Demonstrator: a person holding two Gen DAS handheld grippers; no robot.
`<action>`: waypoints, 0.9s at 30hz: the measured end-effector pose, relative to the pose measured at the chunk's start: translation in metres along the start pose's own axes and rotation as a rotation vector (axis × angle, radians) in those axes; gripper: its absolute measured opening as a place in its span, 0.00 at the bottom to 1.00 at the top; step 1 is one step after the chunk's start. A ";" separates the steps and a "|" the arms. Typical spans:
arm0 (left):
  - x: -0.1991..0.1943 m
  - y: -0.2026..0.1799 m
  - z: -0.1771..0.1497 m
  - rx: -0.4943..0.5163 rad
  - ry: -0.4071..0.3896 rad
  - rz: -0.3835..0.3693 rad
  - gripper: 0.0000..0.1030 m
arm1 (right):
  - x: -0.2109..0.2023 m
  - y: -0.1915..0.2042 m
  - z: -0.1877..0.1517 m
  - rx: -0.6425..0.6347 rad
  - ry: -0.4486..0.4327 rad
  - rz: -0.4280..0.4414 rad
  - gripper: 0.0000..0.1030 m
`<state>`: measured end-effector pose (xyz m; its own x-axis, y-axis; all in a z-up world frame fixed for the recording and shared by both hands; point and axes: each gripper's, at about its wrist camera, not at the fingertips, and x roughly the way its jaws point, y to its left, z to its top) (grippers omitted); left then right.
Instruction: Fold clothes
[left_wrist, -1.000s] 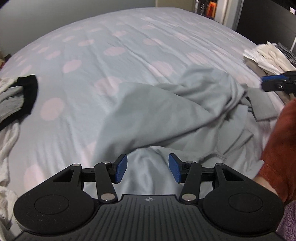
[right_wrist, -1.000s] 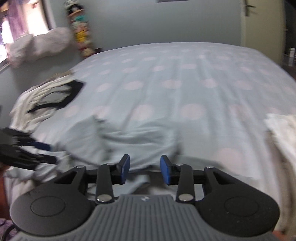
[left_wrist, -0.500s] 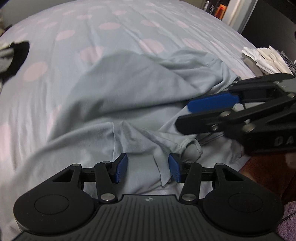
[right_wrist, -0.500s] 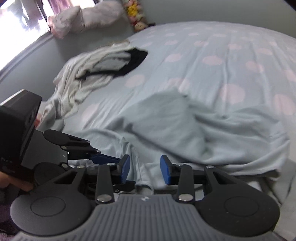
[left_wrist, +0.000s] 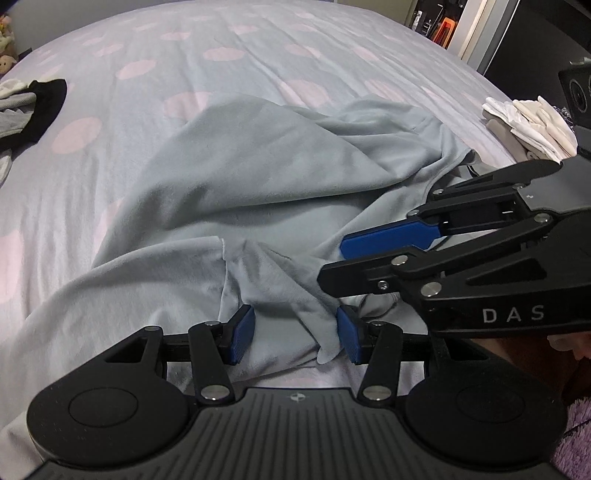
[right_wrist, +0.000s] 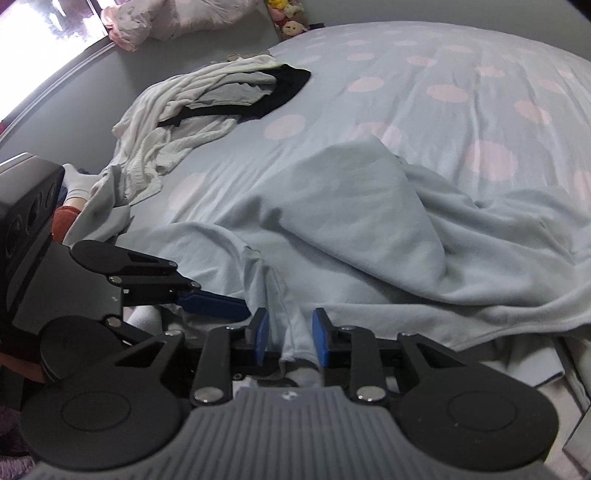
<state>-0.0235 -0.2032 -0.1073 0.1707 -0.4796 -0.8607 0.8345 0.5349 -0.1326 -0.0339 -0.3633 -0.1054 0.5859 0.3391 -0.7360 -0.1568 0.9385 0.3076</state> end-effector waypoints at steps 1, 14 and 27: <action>0.000 -0.001 -0.001 0.003 -0.006 0.000 0.46 | 0.000 0.001 0.000 -0.007 0.002 0.001 0.25; -0.023 -0.001 -0.007 0.056 -0.036 -0.013 0.47 | 0.016 -0.006 -0.010 -0.021 0.061 -0.034 0.24; -0.075 -0.017 0.016 0.421 -0.082 0.047 0.47 | -0.030 0.018 -0.010 -0.160 -0.040 -0.045 0.07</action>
<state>-0.0418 -0.1878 -0.0327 0.2406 -0.5239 -0.8171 0.9629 0.2349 0.1330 -0.0624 -0.3563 -0.0838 0.6258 0.2970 -0.7212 -0.2527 0.9520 0.1728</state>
